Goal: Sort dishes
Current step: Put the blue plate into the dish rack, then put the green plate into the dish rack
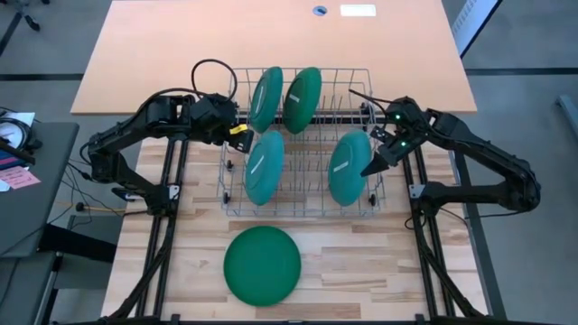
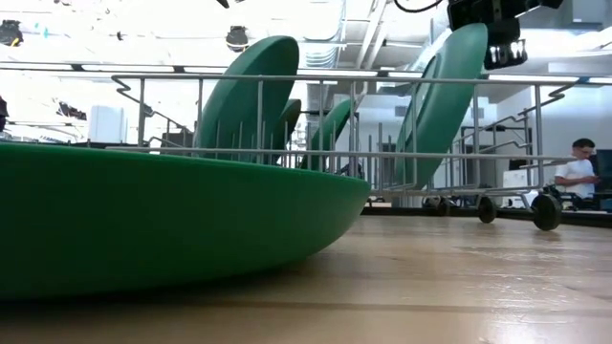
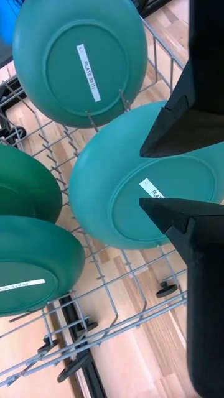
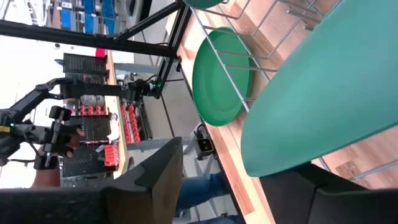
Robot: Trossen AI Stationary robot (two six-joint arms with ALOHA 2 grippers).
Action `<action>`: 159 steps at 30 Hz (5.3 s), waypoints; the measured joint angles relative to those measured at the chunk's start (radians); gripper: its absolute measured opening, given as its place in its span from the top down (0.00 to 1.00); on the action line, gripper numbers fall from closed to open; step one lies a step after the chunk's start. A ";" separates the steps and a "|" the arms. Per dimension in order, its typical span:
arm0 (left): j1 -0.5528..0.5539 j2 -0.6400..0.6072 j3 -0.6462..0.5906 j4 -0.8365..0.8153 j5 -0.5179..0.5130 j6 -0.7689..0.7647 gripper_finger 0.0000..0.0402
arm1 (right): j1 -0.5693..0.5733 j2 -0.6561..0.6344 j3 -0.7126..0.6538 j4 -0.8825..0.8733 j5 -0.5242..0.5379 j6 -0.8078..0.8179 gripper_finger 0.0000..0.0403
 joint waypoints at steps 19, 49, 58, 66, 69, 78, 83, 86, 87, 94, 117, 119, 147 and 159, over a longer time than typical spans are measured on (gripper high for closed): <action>0.000 0.000 0.000 0.000 0.015 0.010 0.73 | -0.072 -0.003 0.184 -0.185 0.008 -0.036 0.44; -0.108 -0.066 0.025 0.124 0.213 -0.241 0.73 | -0.073 0.016 0.560 -0.391 0.234 -0.075 0.44; -0.413 -0.043 0.025 0.368 0.197 -0.327 0.73 | -0.073 0.014 0.676 -0.326 0.471 -0.111 0.44; -0.678 0.114 0.015 0.350 0.227 -0.784 0.73 | -0.073 0.018 0.672 -0.325 0.521 -0.251 0.44; -0.751 0.167 0.015 0.302 0.244 -0.953 0.73 | -0.073 0.019 0.672 -0.333 0.521 -0.291 0.44; -0.868 0.319 0.014 0.058 0.296 -1.213 0.69 | -0.071 0.009 0.671 -0.369 0.493 -0.244 0.44; -0.878 0.386 0.014 -0.142 0.338 -1.280 0.57 | -0.040 -0.006 0.671 -0.361 0.489 -0.072 0.44; -0.878 0.401 -0.023 -0.176 0.331 -1.275 0.49 | -0.008 -0.023 0.671 -0.353 0.489 0.051 0.44; -0.878 0.403 -0.040 -0.172 0.323 -1.258 0.46 | 0.003 -0.025 0.671 -0.345 0.489 0.087 0.44; -0.891 0.404 -0.222 -0.006 0.273 -1.235 0.40 | 0.125 -0.059 0.671 -0.288 0.490 0.291 0.44; -0.932 0.398 -0.468 0.247 0.319 -1.365 0.40 | 0.490 -0.023 0.671 -0.302 0.710 0.052 0.45; -0.932 0.398 -0.468 0.211 0.323 -1.372 0.40 | 0.509 -0.010 0.671 -0.306 0.710 0.041 0.46; -0.922 0.391 -0.751 0.495 0.264 -1.360 0.51 | 0.762 0.049 0.455 0.003 0.738 0.220 0.58; -0.922 0.360 -0.754 0.594 0.120 -1.272 0.97 | 0.819 0.059 0.455 0.004 0.798 0.252 0.58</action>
